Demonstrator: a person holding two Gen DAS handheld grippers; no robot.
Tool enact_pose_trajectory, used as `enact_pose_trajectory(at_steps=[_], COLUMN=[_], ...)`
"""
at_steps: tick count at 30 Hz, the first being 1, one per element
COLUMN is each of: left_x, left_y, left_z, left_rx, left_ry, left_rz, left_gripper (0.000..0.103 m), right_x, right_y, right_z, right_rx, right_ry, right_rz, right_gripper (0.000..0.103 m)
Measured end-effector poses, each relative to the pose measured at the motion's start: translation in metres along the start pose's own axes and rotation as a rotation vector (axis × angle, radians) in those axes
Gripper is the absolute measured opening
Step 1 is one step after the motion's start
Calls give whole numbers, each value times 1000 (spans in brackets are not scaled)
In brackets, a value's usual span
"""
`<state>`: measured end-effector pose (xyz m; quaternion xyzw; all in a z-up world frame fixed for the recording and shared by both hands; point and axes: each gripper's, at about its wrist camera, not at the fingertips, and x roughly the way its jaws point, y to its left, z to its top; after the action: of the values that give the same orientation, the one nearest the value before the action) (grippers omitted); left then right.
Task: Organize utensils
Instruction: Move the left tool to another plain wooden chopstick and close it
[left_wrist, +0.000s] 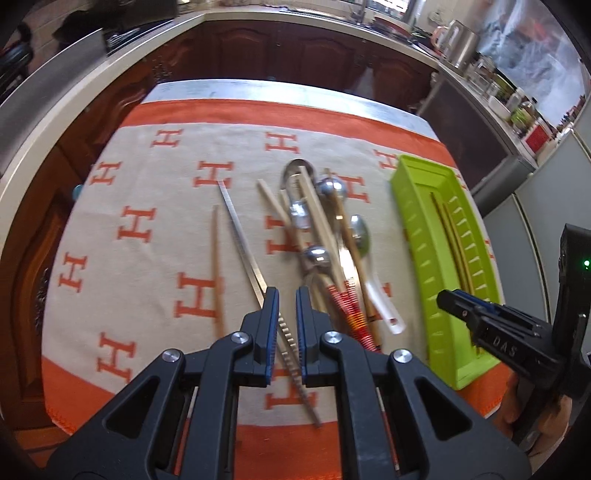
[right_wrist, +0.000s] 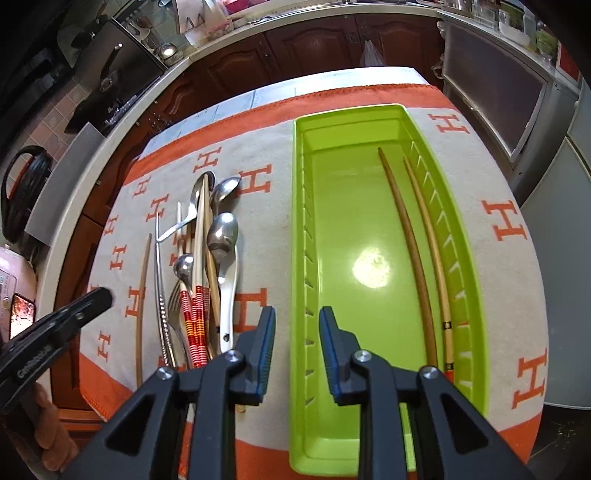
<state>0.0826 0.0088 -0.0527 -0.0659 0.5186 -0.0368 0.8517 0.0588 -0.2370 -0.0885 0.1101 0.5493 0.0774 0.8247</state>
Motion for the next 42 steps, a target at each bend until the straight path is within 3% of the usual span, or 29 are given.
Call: enact_pose_trajectory(at_steps=[2, 6, 18, 27, 31, 36, 42], left_x=[-3, -2, 2, 14, 23, 37, 58], left_y=[15, 37, 58, 68, 68, 62, 50], left_z=[-4, -10, -16, -18, -22, -32, -50], left_rx=[-24, -61, -89, -81, -92, -84, -52], left_ry=[3, 10, 37, 67, 68, 57, 55], left_rz=[9, 27, 19, 13, -9, -10, 73], left_gripper=[10, 10, 10, 12, 35, 36, 36], right_x=[8, 15, 19, -15, -24, -9, 5], right_y=[1, 9, 40, 59, 77, 97, 109], right_z=[0, -3, -8, 0, 0, -12, -28], right_rx=[-2, -24, -94, -97, -132, -179, -219], right_ry=[12, 9, 21, -55, -91, -73, -35], right_rz=[-21, -55, -112, -43, 22, 50, 62], right_gripper=[24, 11, 11, 13, 13, 13, 13])
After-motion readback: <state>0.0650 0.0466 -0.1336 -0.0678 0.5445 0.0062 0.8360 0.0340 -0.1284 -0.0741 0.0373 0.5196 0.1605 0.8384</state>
